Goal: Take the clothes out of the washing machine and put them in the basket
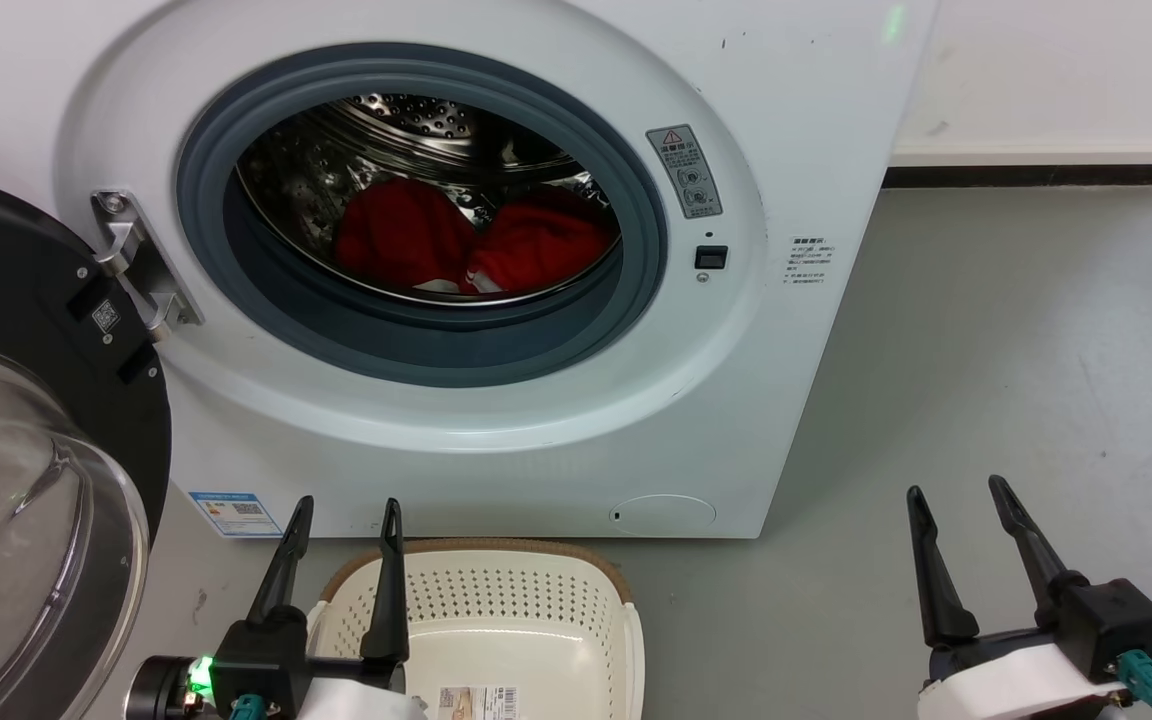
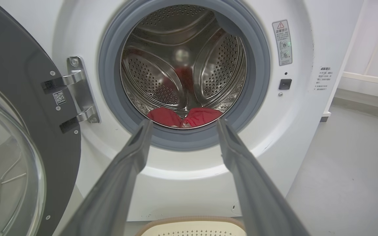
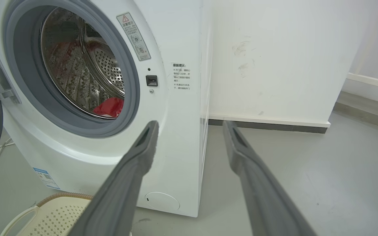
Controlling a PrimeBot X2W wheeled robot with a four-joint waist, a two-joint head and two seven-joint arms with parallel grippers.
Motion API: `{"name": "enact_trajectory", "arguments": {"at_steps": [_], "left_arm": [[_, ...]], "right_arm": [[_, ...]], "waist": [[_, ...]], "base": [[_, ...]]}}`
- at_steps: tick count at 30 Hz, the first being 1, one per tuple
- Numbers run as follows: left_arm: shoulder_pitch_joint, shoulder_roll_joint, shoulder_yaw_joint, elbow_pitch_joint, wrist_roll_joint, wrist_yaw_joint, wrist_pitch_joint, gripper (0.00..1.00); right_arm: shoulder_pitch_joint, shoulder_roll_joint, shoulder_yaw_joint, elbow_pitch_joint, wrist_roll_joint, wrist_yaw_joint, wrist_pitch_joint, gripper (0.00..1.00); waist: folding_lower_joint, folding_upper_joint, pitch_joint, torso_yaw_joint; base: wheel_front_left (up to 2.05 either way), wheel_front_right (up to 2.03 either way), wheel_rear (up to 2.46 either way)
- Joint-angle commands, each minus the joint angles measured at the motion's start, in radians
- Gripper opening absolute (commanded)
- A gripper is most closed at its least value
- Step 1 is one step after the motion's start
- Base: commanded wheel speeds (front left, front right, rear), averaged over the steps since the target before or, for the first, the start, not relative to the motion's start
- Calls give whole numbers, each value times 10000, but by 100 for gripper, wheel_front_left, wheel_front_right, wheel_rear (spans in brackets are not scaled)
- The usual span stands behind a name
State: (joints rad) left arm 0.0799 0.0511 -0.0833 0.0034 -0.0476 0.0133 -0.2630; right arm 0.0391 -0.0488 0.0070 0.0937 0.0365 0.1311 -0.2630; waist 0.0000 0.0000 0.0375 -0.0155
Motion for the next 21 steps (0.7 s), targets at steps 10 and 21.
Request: {"name": "enact_trajectory", "arguments": {"at_steps": [10,21], "left_arm": [[-478,228,176,186,407,-81,-28,100],[-4522,1794,584,1689,-85,-1208,-27,100]], "right_arm": [[-554,-27,-51,-147,591,-7,-27,100],[-1808,-10,82,-541,1262,-7,-27,100]], "waist": [[0,0,838,-507],[0,0,4151,-1489]], "base": [[0,0,0],[0,0,0]]}}
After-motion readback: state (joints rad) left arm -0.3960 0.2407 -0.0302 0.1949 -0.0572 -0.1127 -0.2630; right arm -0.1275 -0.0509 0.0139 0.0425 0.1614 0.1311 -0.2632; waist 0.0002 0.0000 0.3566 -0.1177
